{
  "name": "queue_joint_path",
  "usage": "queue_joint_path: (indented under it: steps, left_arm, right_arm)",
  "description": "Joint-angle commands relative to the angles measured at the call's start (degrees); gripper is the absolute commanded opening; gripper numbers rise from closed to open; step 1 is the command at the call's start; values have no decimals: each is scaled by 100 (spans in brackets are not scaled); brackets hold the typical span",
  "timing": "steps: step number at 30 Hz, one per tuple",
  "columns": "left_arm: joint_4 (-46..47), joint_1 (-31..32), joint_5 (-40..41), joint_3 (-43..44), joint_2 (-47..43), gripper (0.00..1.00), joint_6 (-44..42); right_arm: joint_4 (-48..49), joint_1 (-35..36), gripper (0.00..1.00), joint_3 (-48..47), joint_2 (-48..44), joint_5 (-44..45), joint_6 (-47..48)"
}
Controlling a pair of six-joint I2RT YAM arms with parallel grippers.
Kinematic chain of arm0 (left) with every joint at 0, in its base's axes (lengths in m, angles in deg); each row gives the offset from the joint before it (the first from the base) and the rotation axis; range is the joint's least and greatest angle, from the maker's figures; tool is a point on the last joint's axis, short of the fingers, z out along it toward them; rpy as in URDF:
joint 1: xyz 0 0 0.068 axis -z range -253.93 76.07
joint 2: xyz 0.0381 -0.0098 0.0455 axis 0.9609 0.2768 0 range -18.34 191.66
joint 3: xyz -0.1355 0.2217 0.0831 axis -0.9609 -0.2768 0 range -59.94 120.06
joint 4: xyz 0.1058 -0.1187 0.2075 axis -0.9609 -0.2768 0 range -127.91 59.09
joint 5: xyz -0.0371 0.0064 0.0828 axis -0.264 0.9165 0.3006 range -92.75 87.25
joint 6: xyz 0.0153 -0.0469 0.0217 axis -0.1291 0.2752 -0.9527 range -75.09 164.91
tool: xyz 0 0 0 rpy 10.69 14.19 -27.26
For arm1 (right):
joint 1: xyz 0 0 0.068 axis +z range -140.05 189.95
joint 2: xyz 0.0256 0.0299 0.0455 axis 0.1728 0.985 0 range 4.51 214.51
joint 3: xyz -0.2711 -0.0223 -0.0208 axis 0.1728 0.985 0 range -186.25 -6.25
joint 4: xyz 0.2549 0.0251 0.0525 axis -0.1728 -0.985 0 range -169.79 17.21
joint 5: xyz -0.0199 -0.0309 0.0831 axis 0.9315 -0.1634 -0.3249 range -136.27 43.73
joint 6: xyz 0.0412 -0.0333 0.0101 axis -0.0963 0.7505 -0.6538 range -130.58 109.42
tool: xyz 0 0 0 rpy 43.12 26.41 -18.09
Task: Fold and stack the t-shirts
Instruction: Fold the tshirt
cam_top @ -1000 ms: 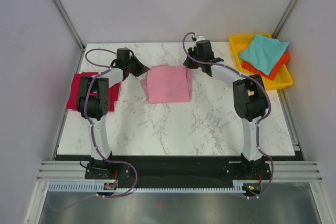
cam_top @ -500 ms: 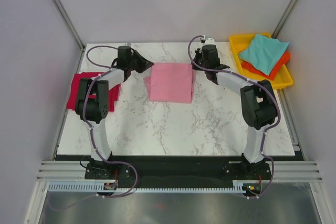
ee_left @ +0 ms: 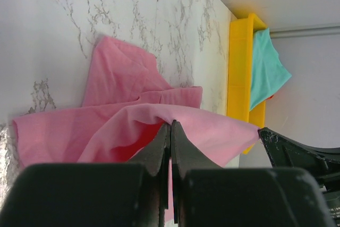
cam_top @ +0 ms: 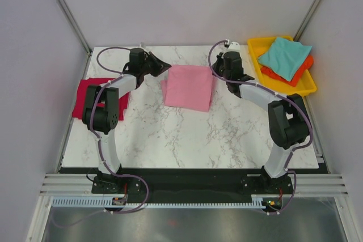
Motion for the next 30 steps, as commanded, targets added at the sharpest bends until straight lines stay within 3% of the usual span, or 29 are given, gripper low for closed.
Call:
queue_joint_path:
  steps: [1,7,13,15,16,17,18,19,21,26,30]
  left_arm:
    - [393,-10,-186,16,-410,2,144]
    - [-99,86,-503,754,-50,2,83]
    - [-565,174,-635,1808,907,2,57]
    - [-801,192,-687,2388,1434,7,-14]
    - [-916,192,-740,2607,1662,19,-40]
    - [-1100,192,-749,3097,1856,33,-93]
    - [-1258,183,-732,3354,2249,46,-128]
    - [-1608,157,-740,3556,2384,71,-163]
    - [-1647,130,-653,3717,2438,99,-251]
    - [-1857,86,-311,3647,2008,100,-822]
    - [-1849,78,-73,3225,1560,99,-1103]
  right_arm:
    - [379,-23,0,67,-405,179,-100]
    - [292,-23,0,278,-651,372,-241]
    - [72,-102,0,137,-212,670,-434]
    - [-7,-146,0,111,-1,969,-644]
    - [-51,-198,4,102,51,1144,-724]
    - [-34,-225,15,102,191,1233,-785]
    - [18,-269,33,67,297,1086,-795]
    - [19,-330,60,-20,428,971,-725]
    - [-462,-366,65,-538,807,917,-698]
    - [-254,-383,71,-312,668,838,-690]
    - [-78,-383,76,-179,623,252,-698]
